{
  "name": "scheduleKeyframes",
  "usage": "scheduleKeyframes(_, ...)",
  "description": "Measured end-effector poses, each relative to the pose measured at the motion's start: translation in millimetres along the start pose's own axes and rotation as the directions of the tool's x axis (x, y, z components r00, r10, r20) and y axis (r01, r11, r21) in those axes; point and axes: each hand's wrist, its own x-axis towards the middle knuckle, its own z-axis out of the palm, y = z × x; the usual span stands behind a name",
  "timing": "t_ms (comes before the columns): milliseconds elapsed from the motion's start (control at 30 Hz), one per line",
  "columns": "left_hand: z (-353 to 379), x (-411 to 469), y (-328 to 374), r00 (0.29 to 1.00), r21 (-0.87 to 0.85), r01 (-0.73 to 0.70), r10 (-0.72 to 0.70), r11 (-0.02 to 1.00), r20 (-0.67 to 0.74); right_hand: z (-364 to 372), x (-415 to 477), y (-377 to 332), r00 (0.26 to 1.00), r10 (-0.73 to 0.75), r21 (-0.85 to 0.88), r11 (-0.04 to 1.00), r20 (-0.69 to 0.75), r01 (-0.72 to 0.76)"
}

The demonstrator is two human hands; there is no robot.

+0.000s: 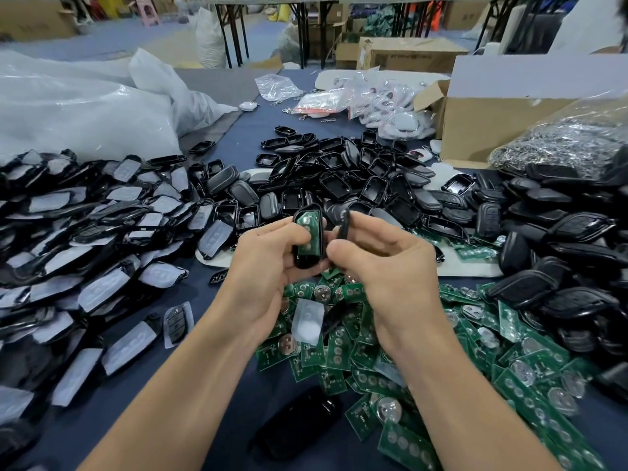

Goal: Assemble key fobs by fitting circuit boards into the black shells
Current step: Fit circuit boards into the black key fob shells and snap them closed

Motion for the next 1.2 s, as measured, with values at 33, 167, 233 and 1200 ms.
scheduleKeyframes(33,0.0,-0.3,1.0,1.000,-0.005,-0.012,0.012,1.000,-0.019,-0.9,1.7,0.1,0.999,0.041,0.105,0.994,0.012,-0.042)
scheduleKeyframes(167,7.0,0.1,-2.1,0.980,0.183,-0.131,0.156,0.974,-0.128,-1.3,3.5,2.7,0.999,0.041,0.162,0.986,0.013,-0.043)
scheduleKeyframes(233,10.2,-2.1,-6.1,0.975,0.254,-0.171,0.201,0.952,-0.098,2.8,1.3,6.4,1.000,0.006,0.097,0.995,0.012,-0.007)
scheduleKeyframes(1200,-22.2,6.1,0.6,0.971,0.198,-0.152,0.108,0.968,0.214,-6.1,-5.8,4.2,0.997,-0.047,-0.475,0.877,0.065,0.072)
